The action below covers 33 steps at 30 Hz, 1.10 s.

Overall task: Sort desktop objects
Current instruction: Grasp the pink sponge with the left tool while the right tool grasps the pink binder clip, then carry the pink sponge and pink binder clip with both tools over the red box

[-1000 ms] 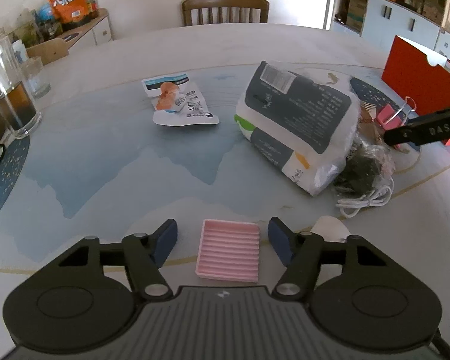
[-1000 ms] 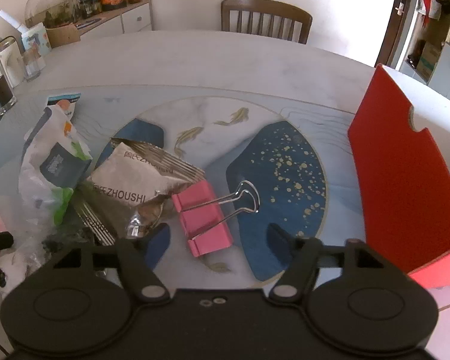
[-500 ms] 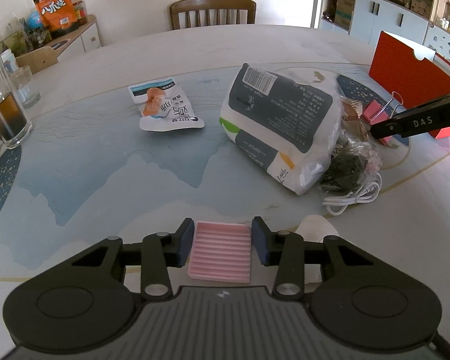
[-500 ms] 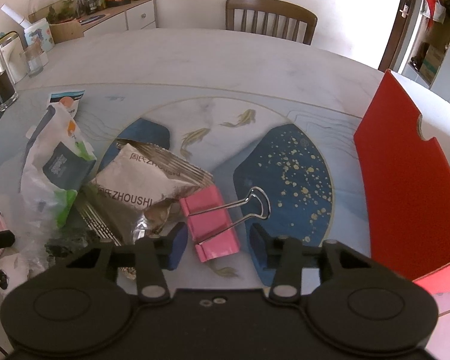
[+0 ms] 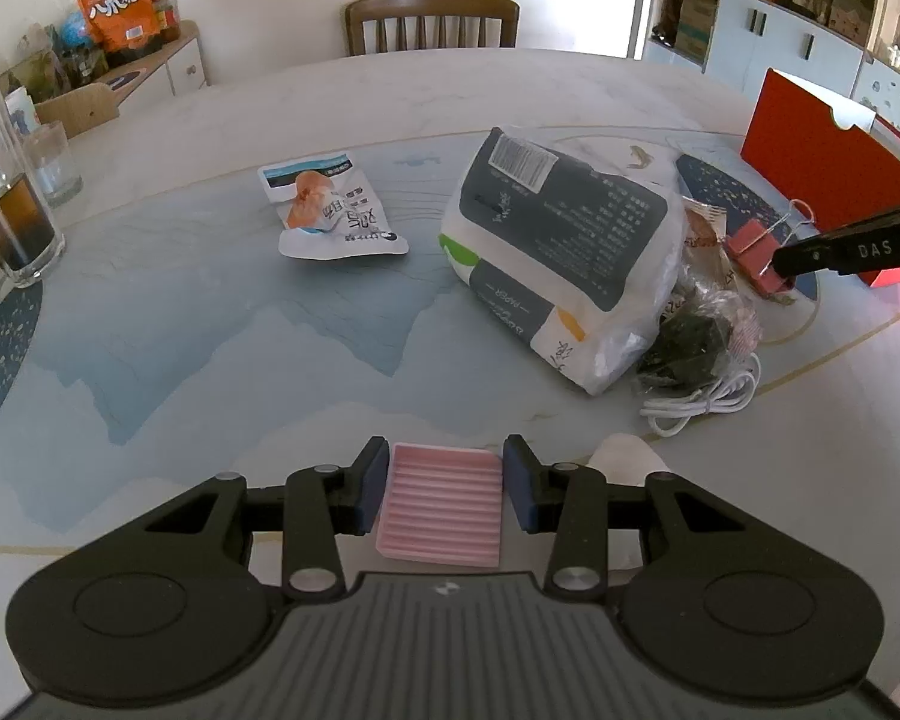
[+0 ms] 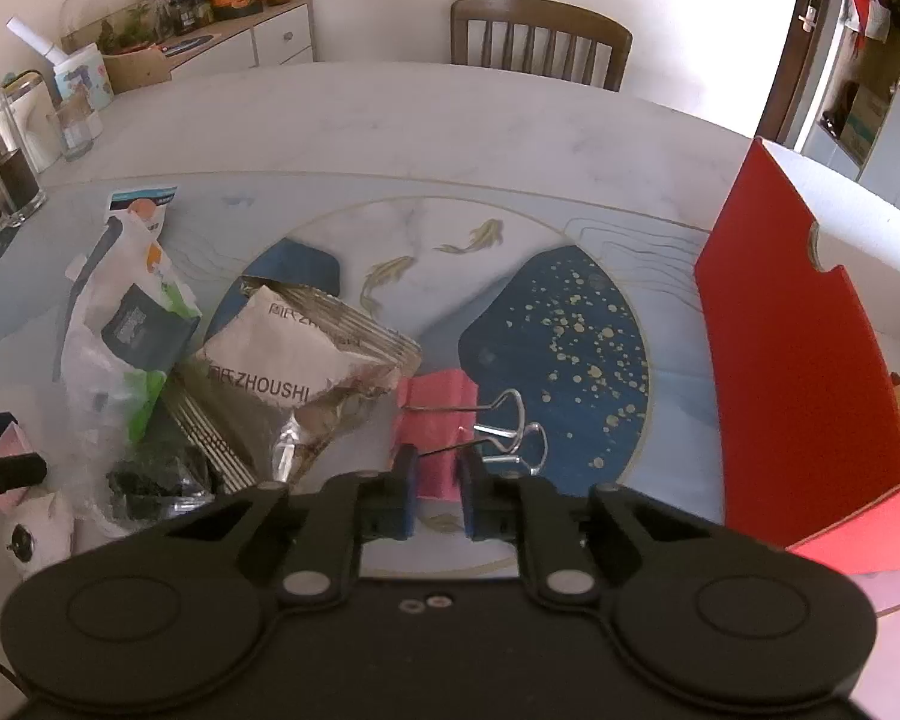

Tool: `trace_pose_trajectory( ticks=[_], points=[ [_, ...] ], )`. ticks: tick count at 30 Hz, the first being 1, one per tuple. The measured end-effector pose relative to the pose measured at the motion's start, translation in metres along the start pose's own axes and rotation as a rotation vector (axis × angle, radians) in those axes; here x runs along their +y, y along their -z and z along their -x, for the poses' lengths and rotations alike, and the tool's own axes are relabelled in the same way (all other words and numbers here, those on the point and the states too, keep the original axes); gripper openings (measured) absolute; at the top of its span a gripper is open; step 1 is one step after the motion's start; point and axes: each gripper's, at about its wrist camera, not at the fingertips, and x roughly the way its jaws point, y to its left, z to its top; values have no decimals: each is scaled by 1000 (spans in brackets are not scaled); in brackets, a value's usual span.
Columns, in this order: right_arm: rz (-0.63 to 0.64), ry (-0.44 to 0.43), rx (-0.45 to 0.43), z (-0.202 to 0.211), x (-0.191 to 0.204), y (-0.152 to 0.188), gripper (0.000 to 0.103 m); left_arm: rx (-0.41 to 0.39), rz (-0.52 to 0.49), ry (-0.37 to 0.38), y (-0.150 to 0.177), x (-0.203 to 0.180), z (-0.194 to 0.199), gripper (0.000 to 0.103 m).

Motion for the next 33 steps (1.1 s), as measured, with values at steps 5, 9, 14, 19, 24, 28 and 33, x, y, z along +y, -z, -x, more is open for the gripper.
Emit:
trace_pose_trajectory(
  ticks=[5, 9, 14, 19, 24, 28, 33],
  points=[
    [14, 2, 4, -1, 1, -2, 22, 3, 0, -7, 1, -1, 1, 40],
    [-2, 3, 6, -9, 1, -3, 31, 5, -6, -9, 2, -2, 2, 40],
    [2, 10, 17, -20, 4, -5, 35, 5, -6, -10, 2, -2, 2, 40],
    [30, 22, 8, -24, 9, -5, 32, 5, -2, -11, 2, -1, 2, 40],
    [30, 27, -1, -20, 8, -3, 32, 5, 8, -14, 0, -1, 2, 40],
    [17, 21, -10, -11, 5, -1, 32, -2, 14, -5, -3, -2, 5, 39],
    [-5, 2, -14, 4, 1, 4, 32, -9, 25, 7, -7, -4, 10, 39]
  ],
)
